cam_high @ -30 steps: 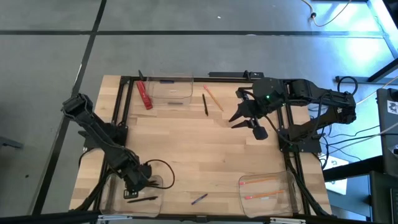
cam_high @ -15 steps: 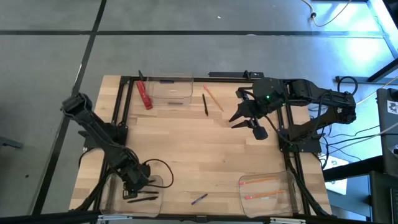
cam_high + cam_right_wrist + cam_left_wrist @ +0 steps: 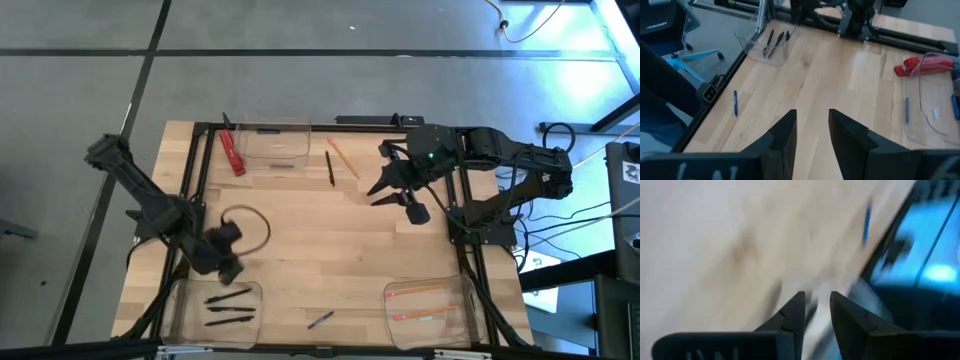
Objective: Sort crayons/erasers/pens/pencils in bins
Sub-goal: Put the blue crayon into the top transparent bin
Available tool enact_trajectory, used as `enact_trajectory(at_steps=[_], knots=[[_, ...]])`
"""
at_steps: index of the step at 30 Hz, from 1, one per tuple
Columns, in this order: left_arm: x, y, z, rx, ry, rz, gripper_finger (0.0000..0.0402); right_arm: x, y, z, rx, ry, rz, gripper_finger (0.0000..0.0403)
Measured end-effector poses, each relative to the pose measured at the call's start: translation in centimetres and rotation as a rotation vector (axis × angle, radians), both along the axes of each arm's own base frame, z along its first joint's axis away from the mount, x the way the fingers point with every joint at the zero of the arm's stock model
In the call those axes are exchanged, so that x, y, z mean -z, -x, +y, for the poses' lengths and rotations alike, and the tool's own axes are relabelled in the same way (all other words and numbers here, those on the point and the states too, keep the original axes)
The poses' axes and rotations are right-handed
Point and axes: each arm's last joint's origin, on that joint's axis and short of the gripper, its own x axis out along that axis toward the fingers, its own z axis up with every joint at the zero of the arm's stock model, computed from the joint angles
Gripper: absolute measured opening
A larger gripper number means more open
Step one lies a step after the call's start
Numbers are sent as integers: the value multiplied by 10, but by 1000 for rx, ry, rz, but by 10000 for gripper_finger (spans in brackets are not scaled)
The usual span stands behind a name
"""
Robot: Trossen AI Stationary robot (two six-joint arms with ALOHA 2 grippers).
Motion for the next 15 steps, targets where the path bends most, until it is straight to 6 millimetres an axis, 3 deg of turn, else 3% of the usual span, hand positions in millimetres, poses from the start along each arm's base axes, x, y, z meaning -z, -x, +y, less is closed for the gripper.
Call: enact_trajectory(at_steps=[6, 11, 15], knots=[[-13, 0, 19, -242, -195, -244, 83, -4, -3, 0, 1, -1, -51, 115], [-14, -3, 24, -303, -248, -281, 80, -3, -6, 0, 37, -51, -33, 115], [-13, -5, 24, -308, -259, -273, 83, 6, -19, -2, 204, -160, 44, 115]])
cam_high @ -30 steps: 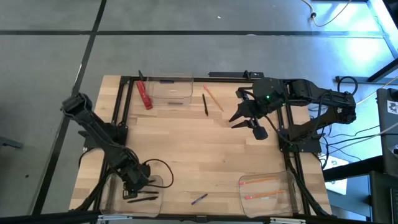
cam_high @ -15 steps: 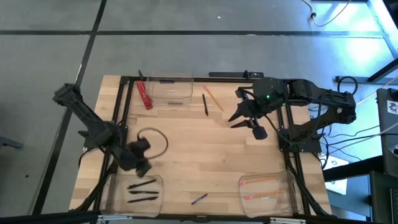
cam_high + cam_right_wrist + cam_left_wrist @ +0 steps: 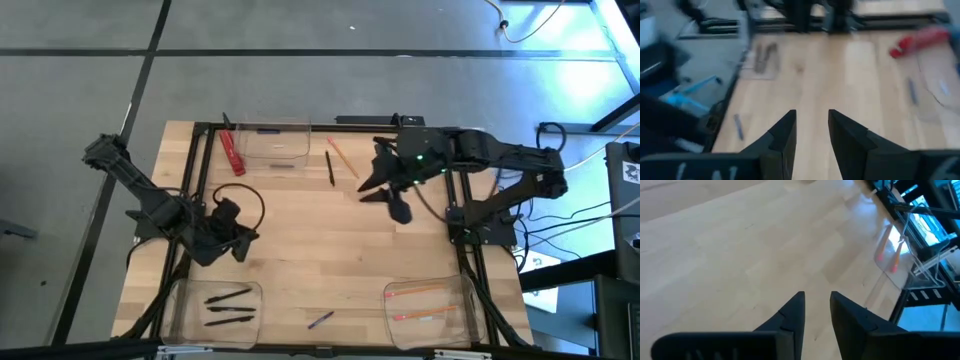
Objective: Sort crayons/erasers/pens/pencils in bins
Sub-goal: Put the blue crayon into the top transparent bin
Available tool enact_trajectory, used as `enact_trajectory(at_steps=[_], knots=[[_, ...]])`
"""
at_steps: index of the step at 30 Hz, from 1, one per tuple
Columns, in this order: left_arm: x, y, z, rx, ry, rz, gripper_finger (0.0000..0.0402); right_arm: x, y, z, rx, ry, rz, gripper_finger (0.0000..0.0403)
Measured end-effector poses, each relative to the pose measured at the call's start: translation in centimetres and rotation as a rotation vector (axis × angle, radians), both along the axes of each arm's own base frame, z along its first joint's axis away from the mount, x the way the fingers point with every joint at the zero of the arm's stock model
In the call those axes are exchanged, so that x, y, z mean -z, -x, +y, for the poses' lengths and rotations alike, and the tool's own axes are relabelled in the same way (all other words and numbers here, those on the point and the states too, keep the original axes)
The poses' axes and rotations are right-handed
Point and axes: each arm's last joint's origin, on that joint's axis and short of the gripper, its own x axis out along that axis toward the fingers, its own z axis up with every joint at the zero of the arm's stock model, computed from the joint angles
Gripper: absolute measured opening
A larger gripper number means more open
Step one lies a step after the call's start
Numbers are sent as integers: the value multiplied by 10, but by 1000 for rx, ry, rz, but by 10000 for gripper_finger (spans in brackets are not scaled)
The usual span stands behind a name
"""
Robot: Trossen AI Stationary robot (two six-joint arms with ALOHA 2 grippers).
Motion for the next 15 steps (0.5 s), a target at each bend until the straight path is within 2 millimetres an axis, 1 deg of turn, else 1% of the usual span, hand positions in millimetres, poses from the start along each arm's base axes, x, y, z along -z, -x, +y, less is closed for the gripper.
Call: enact_trajectory(at_steps=[2, 5, 10, 15], knots=[[1, -1, 0, 26, -36, 13, 84, 6, -7, -2, 28, 60, 15, 115], [2, -1, -1, 74, -106, 28, 81, 12, -16, -2, -58, 186, 16, 115], [2, -2, 0, 70, -139, 20, 82, 24, -28, 7, -157, 183, 45, 115], [-2, -5, -3, 144, -197, -9, 84, 33, -37, 21, -256, 244, 54, 115]])
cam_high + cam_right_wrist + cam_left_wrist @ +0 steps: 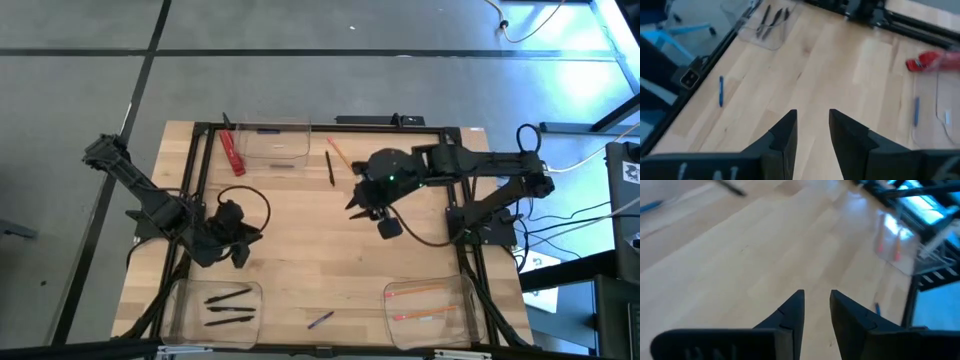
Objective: Sort crayons/erasers/pens/pencils in bins
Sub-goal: Put the blue crayon into the top transparent bin
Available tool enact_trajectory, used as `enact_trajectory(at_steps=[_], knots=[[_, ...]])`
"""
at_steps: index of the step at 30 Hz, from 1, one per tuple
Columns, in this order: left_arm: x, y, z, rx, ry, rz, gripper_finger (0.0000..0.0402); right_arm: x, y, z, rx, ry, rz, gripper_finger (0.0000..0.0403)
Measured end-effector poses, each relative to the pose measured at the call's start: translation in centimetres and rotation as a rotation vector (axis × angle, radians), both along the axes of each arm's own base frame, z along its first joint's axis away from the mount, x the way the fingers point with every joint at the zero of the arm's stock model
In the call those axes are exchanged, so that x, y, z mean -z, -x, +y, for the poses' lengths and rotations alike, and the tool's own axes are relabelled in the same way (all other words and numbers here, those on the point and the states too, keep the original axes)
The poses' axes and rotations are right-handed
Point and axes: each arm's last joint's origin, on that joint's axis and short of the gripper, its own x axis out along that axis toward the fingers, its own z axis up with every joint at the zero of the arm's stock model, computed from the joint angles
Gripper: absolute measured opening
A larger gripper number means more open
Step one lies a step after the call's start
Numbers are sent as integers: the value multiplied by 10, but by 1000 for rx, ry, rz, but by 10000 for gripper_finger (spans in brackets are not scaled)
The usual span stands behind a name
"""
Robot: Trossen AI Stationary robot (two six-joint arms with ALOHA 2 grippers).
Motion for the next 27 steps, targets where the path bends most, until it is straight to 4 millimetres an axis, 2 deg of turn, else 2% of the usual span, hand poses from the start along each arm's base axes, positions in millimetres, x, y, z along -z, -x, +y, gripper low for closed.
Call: enact_trajectory(at_steps=[9, 14, 20, 27], knots=[[-31, -20, -16, 198, -56, -297, 85, -3, 3, 19, -117, 56, -47, 115], [-38, -28, -22, 255, -156, -330, 85, 1, 1, 40, -218, 93, -60, 115], [-35, -38, -29, 289, -232, -292, 85, 16, -17, 66, -232, 92, -59, 115], [-30, -37, -38, 356, -290, -265, 85, 57, -47, 97, -249, 6, 49, 115]])
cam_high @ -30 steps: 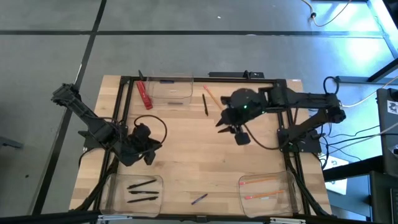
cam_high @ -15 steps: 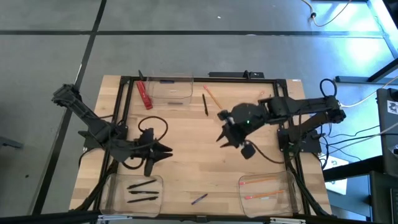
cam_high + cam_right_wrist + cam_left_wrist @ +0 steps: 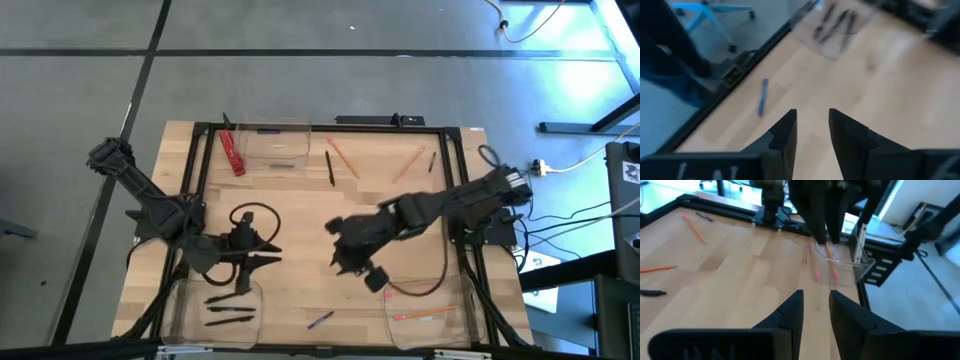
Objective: Sort crayons/erasers/pens/pencils in bins
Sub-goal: Put the blue crayon into the top transparent bin
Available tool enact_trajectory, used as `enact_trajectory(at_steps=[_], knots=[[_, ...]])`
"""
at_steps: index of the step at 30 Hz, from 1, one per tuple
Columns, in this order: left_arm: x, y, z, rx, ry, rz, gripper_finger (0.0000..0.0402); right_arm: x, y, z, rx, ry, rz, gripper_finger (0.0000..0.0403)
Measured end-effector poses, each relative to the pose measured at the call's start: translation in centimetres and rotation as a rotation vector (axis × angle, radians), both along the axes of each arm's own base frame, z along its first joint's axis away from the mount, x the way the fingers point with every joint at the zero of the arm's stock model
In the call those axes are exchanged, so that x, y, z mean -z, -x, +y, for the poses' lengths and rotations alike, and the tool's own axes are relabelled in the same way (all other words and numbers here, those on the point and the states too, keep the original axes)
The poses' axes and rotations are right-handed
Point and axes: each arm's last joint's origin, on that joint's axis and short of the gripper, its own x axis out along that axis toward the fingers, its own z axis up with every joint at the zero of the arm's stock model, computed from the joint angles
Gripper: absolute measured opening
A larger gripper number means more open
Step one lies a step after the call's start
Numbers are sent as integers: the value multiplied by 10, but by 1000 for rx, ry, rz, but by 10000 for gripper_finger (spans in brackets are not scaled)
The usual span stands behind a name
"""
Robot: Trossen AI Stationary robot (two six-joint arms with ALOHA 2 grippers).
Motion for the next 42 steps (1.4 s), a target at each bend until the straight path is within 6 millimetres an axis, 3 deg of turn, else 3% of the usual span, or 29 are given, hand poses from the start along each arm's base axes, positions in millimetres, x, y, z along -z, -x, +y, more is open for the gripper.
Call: enact_trajectory(at_steps=[5, 15, 22, 31, 42], knots=[[0, 5, -6, 61, -22, 6, 85, 33, -16, 24, -26, -56, 99, 115], [3, 8, -8, 113, -71, 44, 85, 101, -37, 65, -25, 37, 184, 115], [4, 8, -8, 114, -74, 54, 85, 130, -47, 84, -33, 15, 183, 115], [4, 8, -8, 114, -76, 54, 85, 164, -56, 93, 10, -65, 271, 115], [6, 9, -7, 115, -92, 73, 85, 186, -61, 105, -15, -70, 249, 115]])
